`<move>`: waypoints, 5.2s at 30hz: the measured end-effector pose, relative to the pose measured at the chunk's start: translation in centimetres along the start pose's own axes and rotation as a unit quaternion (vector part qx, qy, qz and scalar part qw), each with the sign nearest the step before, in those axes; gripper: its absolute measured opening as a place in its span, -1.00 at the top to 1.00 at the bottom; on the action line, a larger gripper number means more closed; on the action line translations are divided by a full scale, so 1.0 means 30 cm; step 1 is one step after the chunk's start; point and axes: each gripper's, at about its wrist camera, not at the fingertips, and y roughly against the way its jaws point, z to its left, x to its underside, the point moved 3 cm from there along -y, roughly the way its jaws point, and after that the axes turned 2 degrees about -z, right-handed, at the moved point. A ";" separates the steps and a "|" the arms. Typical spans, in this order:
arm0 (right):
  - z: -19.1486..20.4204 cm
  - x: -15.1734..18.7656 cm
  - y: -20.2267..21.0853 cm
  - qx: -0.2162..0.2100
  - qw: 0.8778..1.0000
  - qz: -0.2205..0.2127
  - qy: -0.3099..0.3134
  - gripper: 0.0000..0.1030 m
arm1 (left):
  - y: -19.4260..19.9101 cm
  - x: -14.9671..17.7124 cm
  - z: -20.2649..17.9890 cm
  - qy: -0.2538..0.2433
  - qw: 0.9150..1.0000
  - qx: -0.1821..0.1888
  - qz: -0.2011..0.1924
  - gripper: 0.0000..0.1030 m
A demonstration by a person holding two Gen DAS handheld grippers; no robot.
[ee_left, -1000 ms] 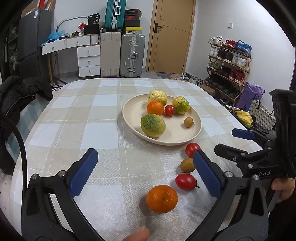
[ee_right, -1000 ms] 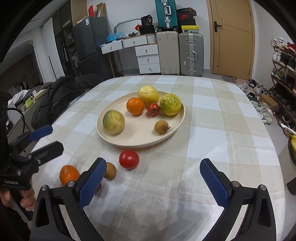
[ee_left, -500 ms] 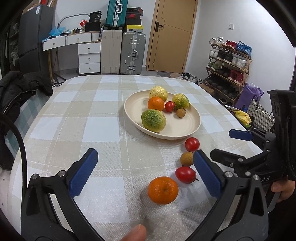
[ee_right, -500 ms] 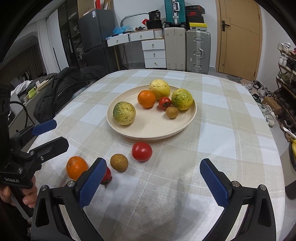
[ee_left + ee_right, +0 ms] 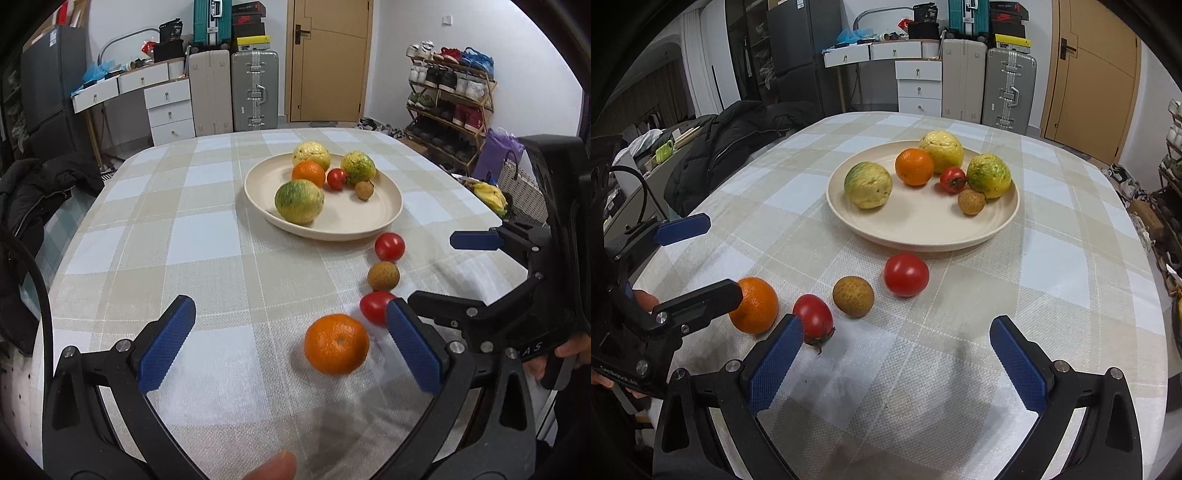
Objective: Organize fruits
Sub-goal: 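Withdraw both tools from the plate toward the remaining fruits, then grasp a red tomato with the right tool while the left tool grasps the orange, then carry the tomato and orange to the cream plate and release both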
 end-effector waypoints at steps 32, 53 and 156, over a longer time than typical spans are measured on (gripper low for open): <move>0.143 0.043 -0.038 -0.106 0.994 0.020 0.032 0.10 | -0.065 0.053 -0.003 -0.054 0.995 0.004 0.081 -0.99; 0.162 0.019 -0.064 -0.097 0.995 0.013 0.030 0.43 | -0.105 0.087 -0.034 -0.071 0.992 0.011 0.101 -0.99; -0.178 -0.097 0.167 -0.052 0.987 -0.125 -0.083 0.45 | -0.043 -0.178 -0.127 -0.015 0.996 0.069 -0.051 0.25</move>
